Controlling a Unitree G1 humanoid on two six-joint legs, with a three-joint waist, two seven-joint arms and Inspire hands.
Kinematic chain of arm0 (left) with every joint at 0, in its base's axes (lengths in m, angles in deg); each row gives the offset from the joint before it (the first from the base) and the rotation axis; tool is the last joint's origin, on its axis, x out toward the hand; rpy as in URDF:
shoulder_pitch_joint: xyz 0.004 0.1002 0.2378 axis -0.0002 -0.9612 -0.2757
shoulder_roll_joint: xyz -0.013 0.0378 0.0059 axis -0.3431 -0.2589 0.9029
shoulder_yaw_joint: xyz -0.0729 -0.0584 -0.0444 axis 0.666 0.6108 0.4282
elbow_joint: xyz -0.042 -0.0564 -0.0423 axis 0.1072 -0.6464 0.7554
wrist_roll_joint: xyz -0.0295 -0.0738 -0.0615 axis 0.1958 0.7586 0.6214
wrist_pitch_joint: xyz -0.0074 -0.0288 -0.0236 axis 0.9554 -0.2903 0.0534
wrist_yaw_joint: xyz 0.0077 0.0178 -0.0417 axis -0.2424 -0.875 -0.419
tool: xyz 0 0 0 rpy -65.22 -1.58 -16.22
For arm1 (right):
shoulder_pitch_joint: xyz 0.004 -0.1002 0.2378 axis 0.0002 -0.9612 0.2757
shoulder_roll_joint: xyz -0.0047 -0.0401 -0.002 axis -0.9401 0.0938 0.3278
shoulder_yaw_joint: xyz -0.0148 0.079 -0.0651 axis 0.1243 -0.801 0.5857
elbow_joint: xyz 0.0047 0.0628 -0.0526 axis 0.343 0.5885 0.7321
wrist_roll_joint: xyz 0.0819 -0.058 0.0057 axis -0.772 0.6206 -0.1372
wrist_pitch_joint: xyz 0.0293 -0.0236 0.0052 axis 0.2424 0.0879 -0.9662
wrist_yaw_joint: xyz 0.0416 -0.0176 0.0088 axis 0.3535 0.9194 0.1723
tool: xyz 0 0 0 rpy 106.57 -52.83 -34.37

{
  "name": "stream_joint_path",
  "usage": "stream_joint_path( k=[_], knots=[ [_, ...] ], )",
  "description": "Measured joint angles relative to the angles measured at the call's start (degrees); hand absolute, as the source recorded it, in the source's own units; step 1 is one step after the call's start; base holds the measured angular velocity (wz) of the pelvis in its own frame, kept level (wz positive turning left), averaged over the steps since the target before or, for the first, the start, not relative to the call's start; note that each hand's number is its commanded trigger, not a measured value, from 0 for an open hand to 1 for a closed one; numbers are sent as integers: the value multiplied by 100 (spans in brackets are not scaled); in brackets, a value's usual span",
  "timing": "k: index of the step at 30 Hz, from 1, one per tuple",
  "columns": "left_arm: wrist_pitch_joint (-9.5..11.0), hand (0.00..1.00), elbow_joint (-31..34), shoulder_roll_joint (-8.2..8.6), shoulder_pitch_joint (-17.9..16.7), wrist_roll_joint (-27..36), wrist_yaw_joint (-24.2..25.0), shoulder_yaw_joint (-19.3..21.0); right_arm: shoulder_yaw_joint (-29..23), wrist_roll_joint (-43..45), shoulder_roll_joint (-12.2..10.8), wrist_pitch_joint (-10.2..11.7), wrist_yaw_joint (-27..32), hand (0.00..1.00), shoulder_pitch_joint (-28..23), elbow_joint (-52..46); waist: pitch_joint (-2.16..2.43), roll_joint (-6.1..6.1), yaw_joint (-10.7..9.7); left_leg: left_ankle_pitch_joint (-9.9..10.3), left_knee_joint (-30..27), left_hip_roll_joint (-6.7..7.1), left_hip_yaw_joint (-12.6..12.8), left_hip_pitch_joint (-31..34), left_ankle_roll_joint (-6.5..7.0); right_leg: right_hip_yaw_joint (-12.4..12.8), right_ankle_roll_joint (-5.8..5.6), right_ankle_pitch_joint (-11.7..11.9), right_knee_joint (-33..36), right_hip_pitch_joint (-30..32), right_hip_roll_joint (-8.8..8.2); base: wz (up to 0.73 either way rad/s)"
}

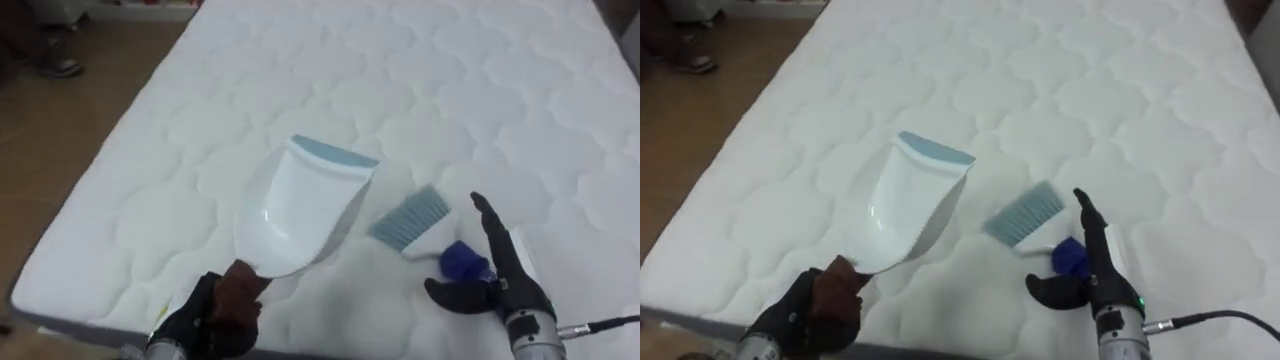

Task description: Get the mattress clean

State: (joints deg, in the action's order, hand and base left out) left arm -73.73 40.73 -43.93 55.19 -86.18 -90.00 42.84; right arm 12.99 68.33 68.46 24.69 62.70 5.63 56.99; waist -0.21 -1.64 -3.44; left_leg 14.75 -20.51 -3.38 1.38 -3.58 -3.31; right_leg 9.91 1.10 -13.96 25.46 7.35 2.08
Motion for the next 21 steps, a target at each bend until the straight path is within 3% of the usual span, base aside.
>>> stream_joint_path(
  k=[1,2,3,4,6,9,15,16,21],
  knots=[
    [1,100,0,12,19,26,-1,0,-4,-2,-13,0,-5,0,12,37,-8,-6,-20,12,1,0,6,-2,-1,2,-2,-1,-1,3,1,-5],
    [3,84,0,41,58,23,-2,1,-19,-28,-23,-1,-16,0,20,72,-18,-17,-48,39,6,6,50,-15,9,32,-20,-9,23,26,5,-17],
    [9,60,0,53,66,23,-3,2,-28,-91,-35,-1,-21,0,20,73,-28,-25,-70,44,47,15,95,-62,9,85,-33,-10,40,59,14,-22],
    [10,0,0,50,62,24,-3,5,-28,-143,-46,-1,-22,0,18,75,-36,-26,-63,44,89,16,124,-95,9,90,-39,-6,38,60,17,-32],
    [9,0,0,43,18,81,-23,23,-20,-188,-108,-8,-48,0,37,201,-60,12,-38,53,154,15,296,-214,23,82,-43,-5,51,51,18,-36],
    [9,0,0,51,-6,384,-22,39,-24,-197,-143,-30,-209,0,92,422,-84,84,72,107,198,11,343,-309,72,-85,-42,-4,57,113,10,-41],
    [47,0,-259,127,-44,834,2,419,-146,-190,-141,-107,-475,0,83,1323,-21,193,220,110,589,-9,666,-598,71,-100,-80,57,15,125,55,-25],
    [45,0,-421,121,-72,917,-9,500,-157,-211,-137,-183,-517,0,78,1573,7,212,249,110,633,-12,666,-640,72,-221,-79,82,-11,109,39,-27],
    [26,0,-1594,201,-60,1044,-109,631,-151,-530,-171,-347,-804,0,104,2466,23,224,221,108,872,-139,674,-716,71,-800,-55,341,-424,-47,10,-3]
  ],
)
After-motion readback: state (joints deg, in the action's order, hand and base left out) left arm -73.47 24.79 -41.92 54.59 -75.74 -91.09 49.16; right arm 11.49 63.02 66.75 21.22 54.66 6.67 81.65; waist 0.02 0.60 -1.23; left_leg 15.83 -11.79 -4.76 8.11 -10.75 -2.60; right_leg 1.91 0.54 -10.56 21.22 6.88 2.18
